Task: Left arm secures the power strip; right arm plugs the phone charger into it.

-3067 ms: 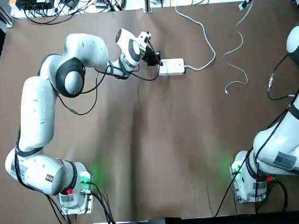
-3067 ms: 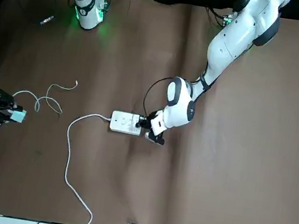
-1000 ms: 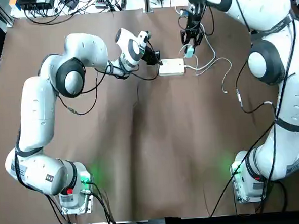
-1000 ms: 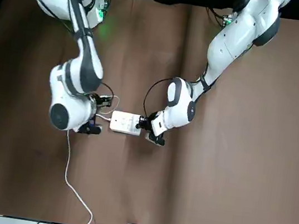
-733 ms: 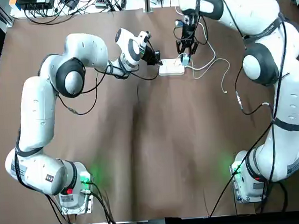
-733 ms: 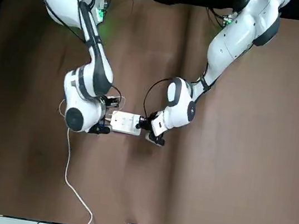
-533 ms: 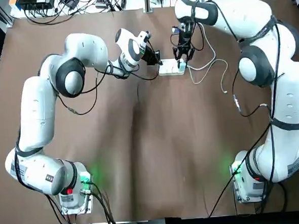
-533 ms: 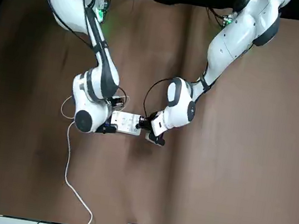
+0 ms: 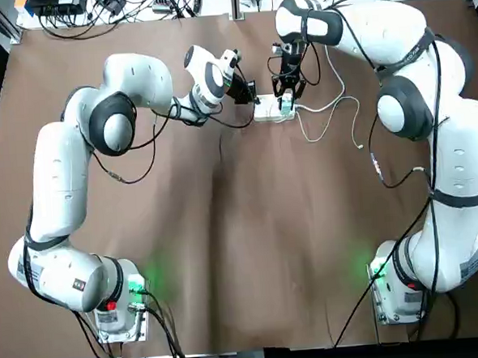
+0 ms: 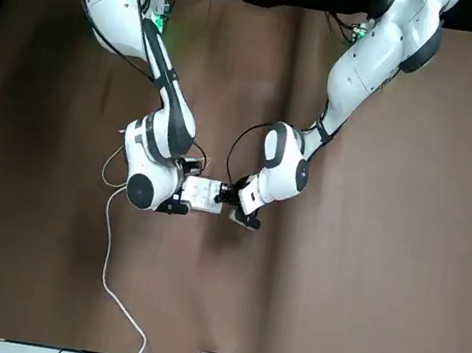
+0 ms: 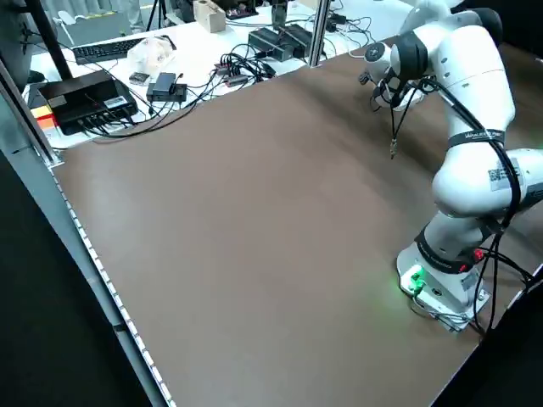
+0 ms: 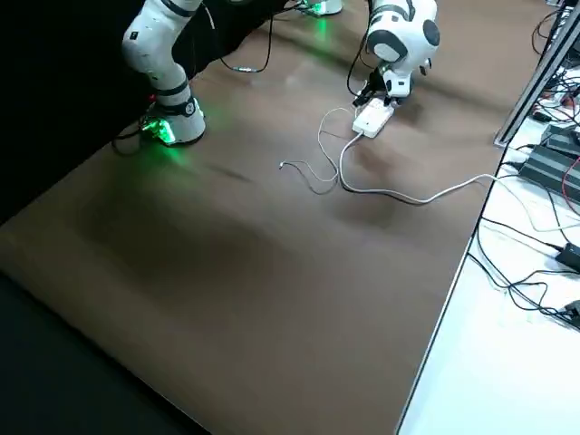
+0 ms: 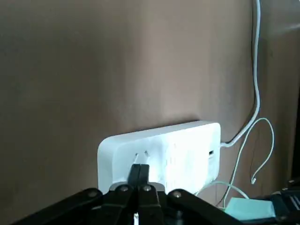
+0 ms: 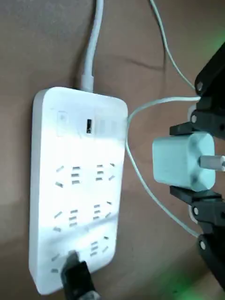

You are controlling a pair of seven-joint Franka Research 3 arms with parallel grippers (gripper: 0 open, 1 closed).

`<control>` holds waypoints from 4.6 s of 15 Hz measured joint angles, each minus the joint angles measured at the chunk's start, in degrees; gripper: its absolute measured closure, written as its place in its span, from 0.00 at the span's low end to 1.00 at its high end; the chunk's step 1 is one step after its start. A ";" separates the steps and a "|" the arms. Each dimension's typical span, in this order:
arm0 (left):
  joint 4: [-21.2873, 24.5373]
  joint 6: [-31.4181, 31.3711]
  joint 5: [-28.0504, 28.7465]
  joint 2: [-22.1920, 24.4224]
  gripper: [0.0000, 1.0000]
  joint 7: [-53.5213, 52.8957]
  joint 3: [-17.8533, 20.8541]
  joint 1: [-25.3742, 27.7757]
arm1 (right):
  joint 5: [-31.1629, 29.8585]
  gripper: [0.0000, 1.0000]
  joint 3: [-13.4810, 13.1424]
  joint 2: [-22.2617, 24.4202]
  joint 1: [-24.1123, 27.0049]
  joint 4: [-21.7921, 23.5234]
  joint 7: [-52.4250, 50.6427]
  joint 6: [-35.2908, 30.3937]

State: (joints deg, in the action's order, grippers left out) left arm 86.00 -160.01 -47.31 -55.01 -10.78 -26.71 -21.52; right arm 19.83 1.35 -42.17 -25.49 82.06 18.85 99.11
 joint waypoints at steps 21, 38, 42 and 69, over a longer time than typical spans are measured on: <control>0.00 0.00 0.00 0.00 0.99 0.00 0.00 0.00 | -5.59 0.52 -0.02 -1.61 -1.44 -3.57 9.45 5.80; 0.00 -0.49 0.00 0.00 0.99 0.00 0.05 -0.02 | -6.68 0.52 -0.02 -1.78 -2.54 -3.22 7.19 8.32; 0.00 -0.52 0.00 0.00 0.99 0.00 0.05 -0.02 | -6.72 0.52 -0.03 -1.85 -2.67 -2.62 7.19 8.32; 0.00 -0.55 0.00 0.00 0.99 0.00 0.06 -0.03 | -6.81 0.52 -0.04 -2.21 -2.92 -1.85 7.20 9.70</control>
State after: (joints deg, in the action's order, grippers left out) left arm 86.00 -160.57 -47.31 -55.02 -10.78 -26.65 -21.55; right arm 13.02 1.31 -44.38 -28.41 80.21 26.05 108.82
